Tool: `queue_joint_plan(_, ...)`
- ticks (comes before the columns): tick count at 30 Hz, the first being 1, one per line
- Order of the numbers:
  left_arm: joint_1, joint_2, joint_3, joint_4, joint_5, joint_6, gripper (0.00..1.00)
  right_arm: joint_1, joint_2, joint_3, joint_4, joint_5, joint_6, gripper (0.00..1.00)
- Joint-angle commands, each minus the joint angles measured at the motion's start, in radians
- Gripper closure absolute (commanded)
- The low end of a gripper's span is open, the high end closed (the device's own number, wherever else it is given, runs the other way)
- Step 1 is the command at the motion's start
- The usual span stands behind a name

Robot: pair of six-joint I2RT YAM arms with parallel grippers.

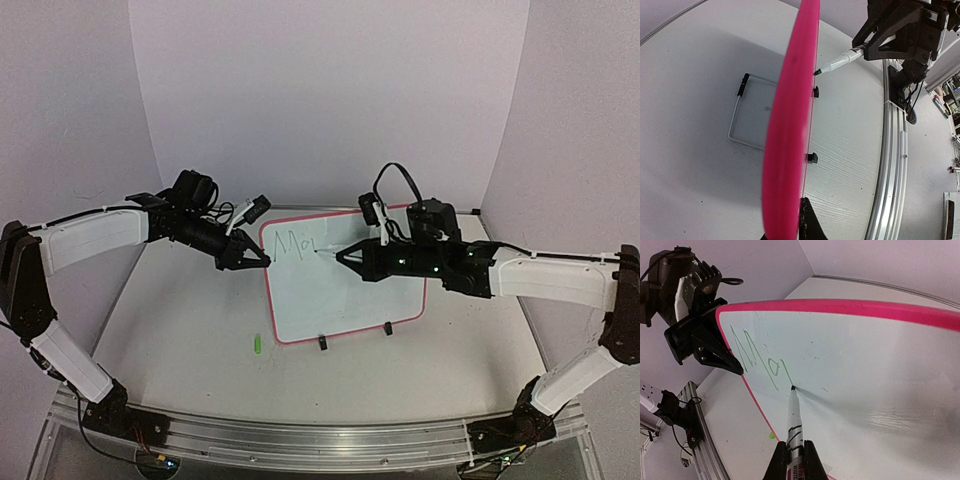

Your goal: Write a sentence on the whiteboard

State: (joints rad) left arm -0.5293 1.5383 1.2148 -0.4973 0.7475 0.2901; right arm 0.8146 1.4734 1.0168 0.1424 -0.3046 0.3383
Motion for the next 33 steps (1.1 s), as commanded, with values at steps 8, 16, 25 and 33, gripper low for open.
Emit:
queue_joint_plan(8, 0.006, -0.012, -0.008, 0.0, -0.055, 0.042, 1.0, -0.004, -0.052, 0.016, 0.0, 0.09, -0.008, 1.0)
queue_joint_plan(16, 0.006, -0.013, -0.009, -0.001, -0.056, 0.043, 1.0, -0.004, -0.064, 0.041, 0.002, 0.109, -0.024, 1.0)
queue_joint_plan(25, 0.006, -0.015, -0.01, -0.002, -0.057, 0.043, 1.0, -0.003, -0.065, 0.037, 0.012, 0.112, -0.021, 1.0)
queue_joint_plan(33, 0.006, -0.013, -0.009, 0.0, -0.059, 0.044, 1.0, -0.003, -0.123, 0.007, 0.029, 0.044, -0.019, 1.0)
